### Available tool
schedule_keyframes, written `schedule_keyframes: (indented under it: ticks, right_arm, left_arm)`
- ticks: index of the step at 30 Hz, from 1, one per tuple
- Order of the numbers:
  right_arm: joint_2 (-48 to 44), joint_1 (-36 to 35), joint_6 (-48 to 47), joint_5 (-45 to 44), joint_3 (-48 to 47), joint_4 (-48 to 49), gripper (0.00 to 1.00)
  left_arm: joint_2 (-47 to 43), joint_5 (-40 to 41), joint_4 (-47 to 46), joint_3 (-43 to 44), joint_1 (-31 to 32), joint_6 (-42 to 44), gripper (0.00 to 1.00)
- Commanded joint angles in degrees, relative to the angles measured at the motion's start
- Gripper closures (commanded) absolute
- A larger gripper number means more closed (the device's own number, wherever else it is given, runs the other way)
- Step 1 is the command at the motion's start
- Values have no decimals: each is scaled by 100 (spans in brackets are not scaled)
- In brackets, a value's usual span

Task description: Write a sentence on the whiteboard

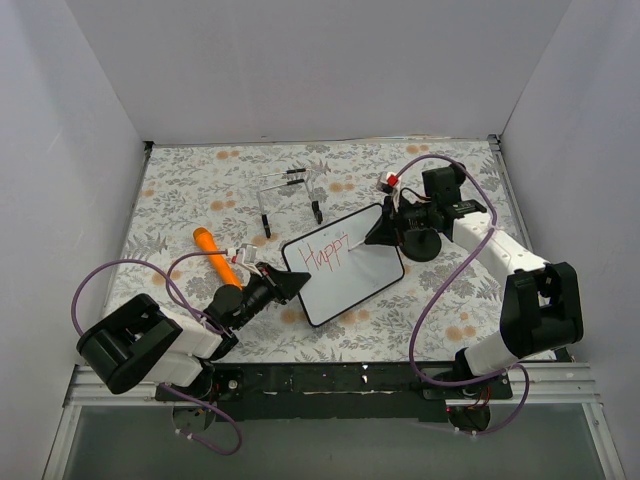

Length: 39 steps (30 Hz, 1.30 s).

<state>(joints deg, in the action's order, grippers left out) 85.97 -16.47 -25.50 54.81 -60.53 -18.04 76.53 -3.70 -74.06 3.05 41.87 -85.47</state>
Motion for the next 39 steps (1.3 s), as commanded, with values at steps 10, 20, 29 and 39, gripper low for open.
schedule_keyframes:
  ticks: [10,20,29,39]
  right_arm:
    - [42,91,18,-251,-458,-24,99]
    - [-344,205,36,-5,-714,-217,99]
    - [-678,197,-228,144,-319,-112,99]
    - [-801,197,-412,127,-3,239,99]
  left_arm:
    - [-59,-87,-899,-85,41,171,100]
    - [-112,-60,-873,-129,41,189,100]
    - [-59,-113,-952,-147,41,180,100]
    - [20,-253,-1005,-138,41,198,100]
